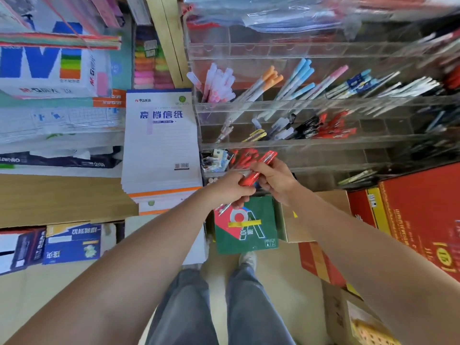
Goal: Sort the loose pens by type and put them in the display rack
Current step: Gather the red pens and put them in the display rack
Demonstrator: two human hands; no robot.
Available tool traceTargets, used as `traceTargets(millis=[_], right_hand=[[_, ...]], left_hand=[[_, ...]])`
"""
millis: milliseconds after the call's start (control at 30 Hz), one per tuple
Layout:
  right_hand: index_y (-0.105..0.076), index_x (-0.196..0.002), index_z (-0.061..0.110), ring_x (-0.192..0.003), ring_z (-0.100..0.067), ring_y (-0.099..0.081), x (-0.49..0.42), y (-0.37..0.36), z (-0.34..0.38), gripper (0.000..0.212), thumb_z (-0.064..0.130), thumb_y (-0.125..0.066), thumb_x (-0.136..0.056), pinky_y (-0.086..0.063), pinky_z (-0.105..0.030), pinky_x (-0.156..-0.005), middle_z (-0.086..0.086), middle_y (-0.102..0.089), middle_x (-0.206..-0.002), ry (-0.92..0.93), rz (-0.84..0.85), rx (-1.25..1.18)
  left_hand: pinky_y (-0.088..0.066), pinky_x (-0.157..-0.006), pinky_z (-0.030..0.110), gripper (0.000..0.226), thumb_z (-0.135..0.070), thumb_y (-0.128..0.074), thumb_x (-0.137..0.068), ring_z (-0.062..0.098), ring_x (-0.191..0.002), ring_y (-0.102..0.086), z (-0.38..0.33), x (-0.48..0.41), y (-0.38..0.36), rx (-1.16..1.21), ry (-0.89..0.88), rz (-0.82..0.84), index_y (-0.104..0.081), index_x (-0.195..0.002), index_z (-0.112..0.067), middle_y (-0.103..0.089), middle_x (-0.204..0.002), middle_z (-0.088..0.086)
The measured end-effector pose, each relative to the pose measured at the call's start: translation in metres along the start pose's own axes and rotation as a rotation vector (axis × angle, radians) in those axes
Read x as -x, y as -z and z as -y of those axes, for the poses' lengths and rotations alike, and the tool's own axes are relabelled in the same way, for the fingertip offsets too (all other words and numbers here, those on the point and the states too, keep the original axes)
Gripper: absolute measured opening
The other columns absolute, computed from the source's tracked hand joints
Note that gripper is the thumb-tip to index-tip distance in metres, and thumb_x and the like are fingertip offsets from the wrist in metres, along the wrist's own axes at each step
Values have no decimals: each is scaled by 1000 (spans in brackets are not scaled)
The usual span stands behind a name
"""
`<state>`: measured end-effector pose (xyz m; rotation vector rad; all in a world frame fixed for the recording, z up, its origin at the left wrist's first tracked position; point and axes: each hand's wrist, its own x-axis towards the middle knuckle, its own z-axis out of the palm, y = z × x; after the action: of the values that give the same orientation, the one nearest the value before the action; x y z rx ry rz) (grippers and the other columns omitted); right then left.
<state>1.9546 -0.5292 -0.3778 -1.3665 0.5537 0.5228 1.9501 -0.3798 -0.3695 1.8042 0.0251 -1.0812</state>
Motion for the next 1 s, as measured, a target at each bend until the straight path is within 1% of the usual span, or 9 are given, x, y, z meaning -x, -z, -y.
traceTargets(millis=[133, 267, 367, 433, 567, 667, 833, 900, 1000], right_hand=[[-48, -76, 16, -37, -6, -28, -2, 23, 8, 21, 4, -62, -87, -24, -17, -35, 10, -49, -44, 18, -90, -16], [-48, -72, 15, -38, -7, -29, -4, 29, 6, 23, 7, -61, -88, -19, -18, -37, 7, -48, -45, -13, -64, -68], [-56, -77, 9, -41, -7, -36, -9, 26, -2, 14, 11, -65, -88, -25, -17, -37, -2, -54, -58, -40, 22, -18], [-60, -81, 6, -44, -7, -39, -11, 25, -5, 12, 13, -66, -88, -31, -17, -39, -5, -57, -66, -50, 43, 14], [-58, -78, 6, -48, -11, -40, -17, 27, -1, 16, 15, -65, -90, -34, -20, -45, -4, -57, -62, 3, -80, 62], [-56, -73, 13, -48, -14, -42, -24, 34, 9, 21, 22, -68, -88, -37, -27, -50, -3, -55, -59, 81, -289, 94], [-55, -78, 17, -47, -8, -49, -30, 26, 10, 19, 26, -68, -88, -47, -21, -54, 1, -59, -64, 157, -397, 93], [-54, -79, 18, -47, -7, -51, -35, 20, 5, 19, 27, -68, -88, -48, -20, -55, 2, -61, -67, 177, -404, 98], [-56, -77, 17, -48, -3, -54, -45, 11, -5, 20, 30, -67, -88, -49, -22, -60, 5, -62, -65, 194, -403, 164]], left_hand=[[-40, -45, 23, 16, -23, -56, -96, 12, -47, -48, 2, 1, -9, 8, 90, -14, -51, -85, -12, -52, -65, 3], [-33, -50, 21, 16, -27, -59, -91, 12, -55, -46, 4, -8, -21, -64, 59, -167, -60, -97, -13, -53, -68, -1], [-35, -50, 22, 7, -22, -62, -86, 13, -58, -50, 11, -17, -27, -120, 72, -258, -57, -83, -17, -55, -70, 1], [-38, -52, 23, 6, -20, -61, -85, 14, -60, -51, 16, -21, -26, -129, 73, -264, -56, -84, -19, -56, -73, 2], [-43, -61, 25, 27, -18, -63, -86, 13, -76, -56, 26, -27, -18, -94, 40, -236, -48, -108, -15, -59, -93, 1], [-48, -79, 36, 45, -20, -63, -86, 24, -96, -57, 39, -37, -12, -298, -8, -338, -43, -124, -6, -54, -116, 13], [-34, -111, 44, 75, -23, -61, -89, 31, -139, -31, 53, -50, -7, -566, -53, -356, -20, -150, -8, -28, -154, 13], [-31, -113, 47, 79, -25, -60, -90, 29, -144, -22, 58, -57, -6, -620, -61, -319, -13, -152, -12, -19, -159, 8], [-32, -112, 48, 79, -25, -58, -89, 28, -144, -22, 66, -64, -6, -656, -61, -303, -13, -153, -17, -22, -158, 7]])
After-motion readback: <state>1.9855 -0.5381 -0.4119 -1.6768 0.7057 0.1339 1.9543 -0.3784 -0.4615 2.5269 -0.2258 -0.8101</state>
